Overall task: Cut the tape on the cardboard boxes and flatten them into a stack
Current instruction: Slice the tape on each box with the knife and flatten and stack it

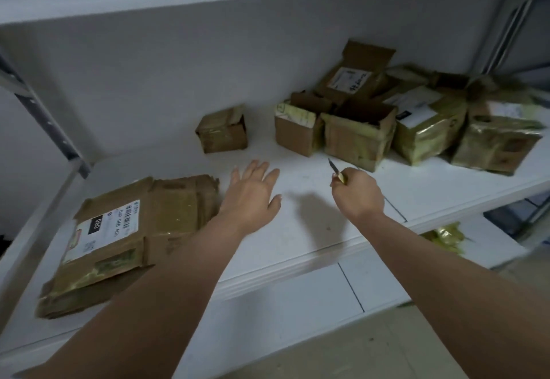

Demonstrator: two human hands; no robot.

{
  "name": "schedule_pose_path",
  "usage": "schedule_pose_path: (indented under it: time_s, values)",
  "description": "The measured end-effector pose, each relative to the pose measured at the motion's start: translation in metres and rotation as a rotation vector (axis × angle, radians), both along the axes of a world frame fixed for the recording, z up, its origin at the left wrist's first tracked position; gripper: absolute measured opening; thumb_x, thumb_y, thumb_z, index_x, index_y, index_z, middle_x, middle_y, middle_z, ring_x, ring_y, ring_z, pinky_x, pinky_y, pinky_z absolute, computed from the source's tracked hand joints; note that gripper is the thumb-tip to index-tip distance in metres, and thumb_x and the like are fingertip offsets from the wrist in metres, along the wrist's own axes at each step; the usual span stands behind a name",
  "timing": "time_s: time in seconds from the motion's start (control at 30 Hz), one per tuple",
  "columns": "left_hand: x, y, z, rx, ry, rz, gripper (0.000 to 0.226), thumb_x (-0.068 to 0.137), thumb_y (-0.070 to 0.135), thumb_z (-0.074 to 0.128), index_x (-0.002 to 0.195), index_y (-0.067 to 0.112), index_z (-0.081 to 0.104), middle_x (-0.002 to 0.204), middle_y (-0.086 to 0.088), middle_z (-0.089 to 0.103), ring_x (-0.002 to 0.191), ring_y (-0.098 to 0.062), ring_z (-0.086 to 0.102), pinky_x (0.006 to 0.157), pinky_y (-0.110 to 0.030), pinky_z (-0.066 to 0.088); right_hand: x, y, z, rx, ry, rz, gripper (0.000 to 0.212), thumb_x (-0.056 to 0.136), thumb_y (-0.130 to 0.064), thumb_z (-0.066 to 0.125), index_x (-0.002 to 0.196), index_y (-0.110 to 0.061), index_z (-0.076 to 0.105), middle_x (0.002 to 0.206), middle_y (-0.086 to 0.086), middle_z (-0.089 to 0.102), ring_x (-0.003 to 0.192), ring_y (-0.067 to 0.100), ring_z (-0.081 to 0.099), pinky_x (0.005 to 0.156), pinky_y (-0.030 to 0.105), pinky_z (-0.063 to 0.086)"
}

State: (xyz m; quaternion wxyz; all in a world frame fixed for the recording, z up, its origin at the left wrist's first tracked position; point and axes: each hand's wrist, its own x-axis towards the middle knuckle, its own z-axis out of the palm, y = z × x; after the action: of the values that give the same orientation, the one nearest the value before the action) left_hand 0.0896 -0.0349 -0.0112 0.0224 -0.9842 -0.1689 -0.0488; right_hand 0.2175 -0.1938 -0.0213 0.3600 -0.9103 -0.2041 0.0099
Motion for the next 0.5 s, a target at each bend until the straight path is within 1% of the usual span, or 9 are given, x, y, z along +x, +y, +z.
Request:
schedule_pose_path:
  time_s: [0.1,0.17,0.23,0.3,0.4,0.5]
  values:
    - [0.044,-0.030,-0.008,0.017,0.024,-0.095,0.059,0.100,0.036,0.038,0.153,0.017,0.018,0.161,-0.008,0.011,0.149,-0.023,-0.001,0.117,-0.045,0.009,0.037,-0.024,-0.003,0.007,-0.010,-0.003,0.024,0.093,-0.030,0.047,0.089,-0.012,0.061,0.086,0.007,0.062,0.078,0.030,0.055,0.065,0.030,0.041]
    - [0.075,-0.050,-0.010,0.043,0.030,-0.119,0.060,0.100,0.035,0.039,0.153,0.017,0.018,0.161,-0.008,0.009,0.149,-0.023,-0.003,0.117,-0.045,0.009,0.065,-0.039,-0.007,0.000,-0.007,0.000,0.026,0.092,-0.035,0.049,0.083,-0.012,0.058,0.083,0.009,0.061,0.078,0.032,0.056,0.065,0.030,0.040]
    - [0.108,-0.069,-0.005,0.058,0.015,-0.125,0.061,0.099,0.034,0.041,0.153,0.017,0.018,0.161,-0.009,0.007,0.149,-0.024,-0.004,0.118,-0.047,0.008,0.097,-0.055,-0.007,0.003,-0.001,-0.005,0.026,0.091,-0.036,0.051,0.085,-0.012,0.057,0.081,0.009,0.058,0.078,0.033,0.055,0.066,0.031,0.040]
    - [0.139,-0.083,0.005,0.043,-0.071,-0.114,0.063,0.097,0.033,0.045,0.152,0.015,0.019,0.160,-0.009,0.009,0.149,-0.024,-0.002,0.119,-0.046,0.009,0.123,-0.066,-0.005,0.027,-0.006,-0.004,0.026,0.090,-0.036,0.052,0.089,-0.012,0.059,0.079,0.008,0.056,0.077,0.032,0.053,0.066,0.031,0.039]
    - [0.184,-0.107,0.020,0.016,-0.229,-0.062,0.068,0.094,0.036,0.050,0.150,0.012,0.022,0.158,-0.012,0.018,0.148,-0.026,0.005,0.117,-0.047,0.014,0.157,-0.079,-0.003,0.040,0.004,0.035,0.023,0.090,-0.034,0.053,0.087,-0.012,0.060,0.073,0.005,0.055,0.071,0.028,0.050,0.062,0.029,0.037]
    - [0.219,-0.125,0.025,0.070,-0.263,0.025,0.071,0.091,0.039,0.053,0.150,0.011,0.023,0.156,-0.013,0.022,0.147,-0.029,0.009,0.117,-0.049,0.017,0.181,-0.085,-0.005,0.044,0.006,0.103,0.017,0.088,-0.030,0.057,0.082,-0.014,0.057,0.071,0.004,0.055,0.072,0.029,0.055,0.060,0.029,0.038]
